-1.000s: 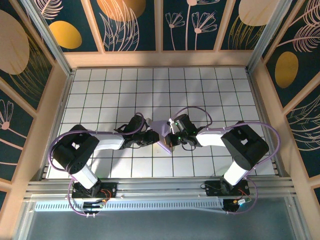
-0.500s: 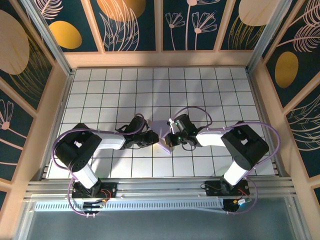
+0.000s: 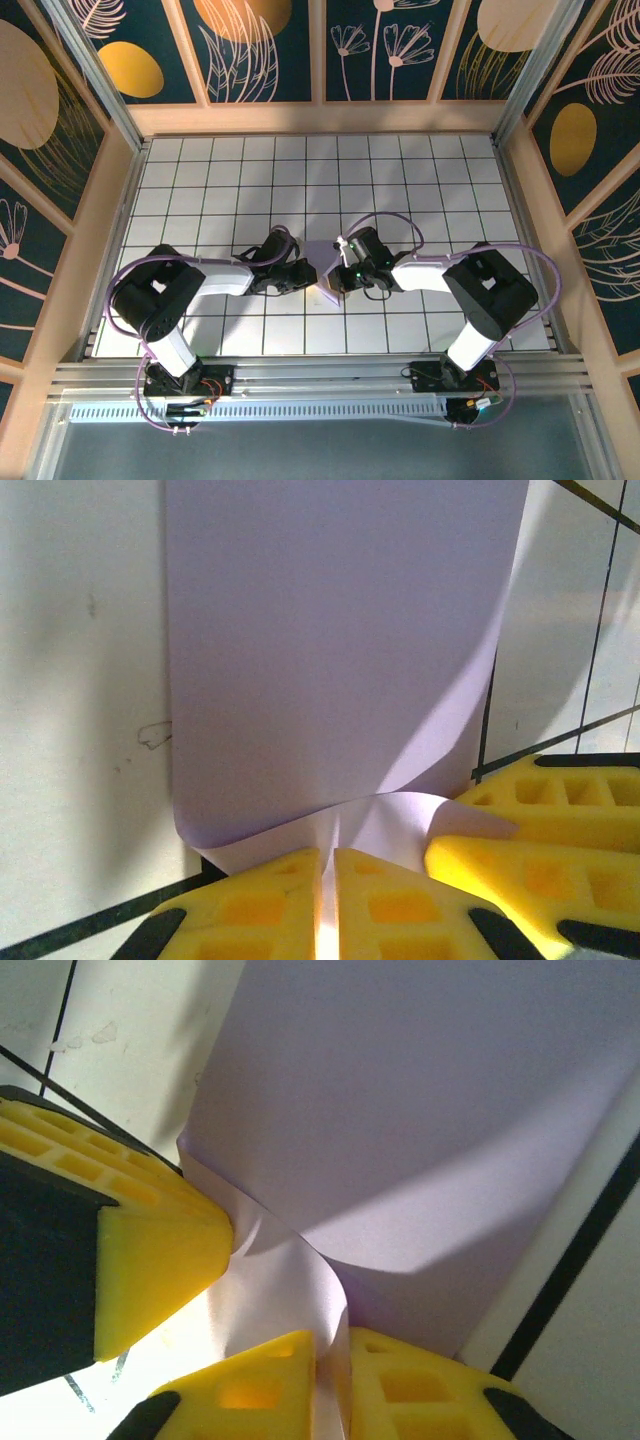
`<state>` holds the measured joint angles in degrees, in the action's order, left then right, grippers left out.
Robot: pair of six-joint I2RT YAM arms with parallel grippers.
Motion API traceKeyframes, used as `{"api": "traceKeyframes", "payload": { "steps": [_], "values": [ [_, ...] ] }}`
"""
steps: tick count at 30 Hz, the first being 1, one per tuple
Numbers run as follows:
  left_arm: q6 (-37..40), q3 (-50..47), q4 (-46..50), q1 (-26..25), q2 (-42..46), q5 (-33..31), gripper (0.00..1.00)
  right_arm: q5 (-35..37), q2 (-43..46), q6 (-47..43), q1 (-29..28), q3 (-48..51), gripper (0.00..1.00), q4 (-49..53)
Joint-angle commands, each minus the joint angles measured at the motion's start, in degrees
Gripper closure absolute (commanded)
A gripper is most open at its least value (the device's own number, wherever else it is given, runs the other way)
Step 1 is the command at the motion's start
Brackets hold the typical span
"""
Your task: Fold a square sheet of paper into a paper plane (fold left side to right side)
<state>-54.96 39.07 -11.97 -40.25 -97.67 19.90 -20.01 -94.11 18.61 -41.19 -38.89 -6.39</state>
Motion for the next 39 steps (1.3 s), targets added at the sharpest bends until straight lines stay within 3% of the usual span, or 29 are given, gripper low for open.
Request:
{"api": "traceKeyframes", "payload": {
  "steps": [1, 13, 20, 24, 39],
  "values": [
    [-1.1, -0.2, 4.8, -0.1, -2.2, -3.1, 0.87, 0.1, 1.9, 0.5, 1.4, -0.8, 0.79, 3.5],
    [-1.2, 0.1, 5.1, -0.1, -2.7, -3.0, 0.88, 0.1, 10.5, 1.6, 4.4, -0.6, 0.63, 11.3],
    [-1.3, 0.3, 5.3, -0.1, -2.3, -3.2, 0.88, -12.0, 13.9, 5.4, 2.9, 0.6, 0.88, 11.8],
    [-1.3, 0.4, 5.4, -0.1, -2.3, -3.4, 0.88, -14.3, 13.4, 8.2, 0.2, 2.1, 0.98, 8.9],
    [-0.8, 0.7, 5.8, -0.1, -2.4, -3.2, 0.88, -12.9, 5.4, 9.5, -1.8, 2.7, 1.00, 5.7]
  ]
}}
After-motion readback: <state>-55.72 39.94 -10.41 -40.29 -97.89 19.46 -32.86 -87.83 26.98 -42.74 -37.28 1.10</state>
